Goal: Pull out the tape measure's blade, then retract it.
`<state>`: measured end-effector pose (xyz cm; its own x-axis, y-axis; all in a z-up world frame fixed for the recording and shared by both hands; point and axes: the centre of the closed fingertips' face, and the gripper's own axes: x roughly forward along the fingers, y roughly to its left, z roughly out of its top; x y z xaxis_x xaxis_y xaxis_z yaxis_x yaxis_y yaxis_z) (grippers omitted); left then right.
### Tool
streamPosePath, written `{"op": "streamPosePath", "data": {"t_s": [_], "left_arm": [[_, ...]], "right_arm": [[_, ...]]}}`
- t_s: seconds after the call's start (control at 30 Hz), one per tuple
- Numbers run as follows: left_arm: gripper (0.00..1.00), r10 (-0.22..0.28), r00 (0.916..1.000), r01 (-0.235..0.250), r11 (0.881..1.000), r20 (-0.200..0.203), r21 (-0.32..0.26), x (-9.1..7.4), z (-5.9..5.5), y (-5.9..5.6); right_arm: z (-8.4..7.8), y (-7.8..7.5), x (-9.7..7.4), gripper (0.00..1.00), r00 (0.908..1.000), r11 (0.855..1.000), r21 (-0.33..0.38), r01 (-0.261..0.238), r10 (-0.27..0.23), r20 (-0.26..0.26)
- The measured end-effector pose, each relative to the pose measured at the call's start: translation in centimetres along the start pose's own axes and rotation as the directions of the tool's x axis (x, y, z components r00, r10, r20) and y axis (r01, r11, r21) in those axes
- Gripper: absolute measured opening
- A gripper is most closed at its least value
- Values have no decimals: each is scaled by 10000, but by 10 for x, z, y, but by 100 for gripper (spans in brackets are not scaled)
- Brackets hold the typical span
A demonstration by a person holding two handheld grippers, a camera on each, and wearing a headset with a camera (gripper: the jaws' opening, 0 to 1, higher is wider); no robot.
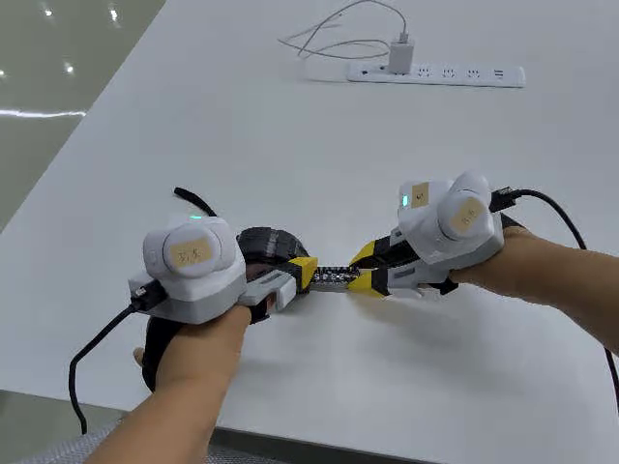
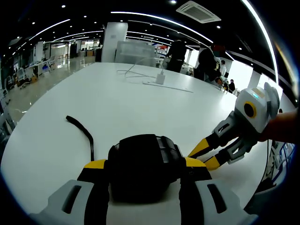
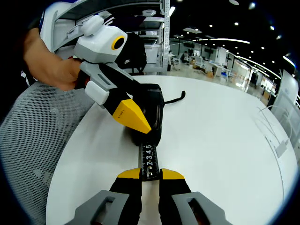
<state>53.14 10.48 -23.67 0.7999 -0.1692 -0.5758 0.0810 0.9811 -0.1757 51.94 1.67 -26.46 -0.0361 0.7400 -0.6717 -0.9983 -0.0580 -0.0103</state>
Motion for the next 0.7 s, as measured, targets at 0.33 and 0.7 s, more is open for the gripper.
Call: {"op": "streamPosePath", "data": {"t_s": [0.33, 0.7], "left_arm": [[56, 1, 10000, -1, 10000, 19, 10, 0, 0, 1], [56, 13, 10000, -13, 10000, 49, -8, 0, 0, 0]], "right_arm": [[6, -1, 8, 9, 10000, 10000, 33, 15, -15, 55], [14, 0, 16, 8, 9999, 10000, 52, -42, 41, 133]]}}
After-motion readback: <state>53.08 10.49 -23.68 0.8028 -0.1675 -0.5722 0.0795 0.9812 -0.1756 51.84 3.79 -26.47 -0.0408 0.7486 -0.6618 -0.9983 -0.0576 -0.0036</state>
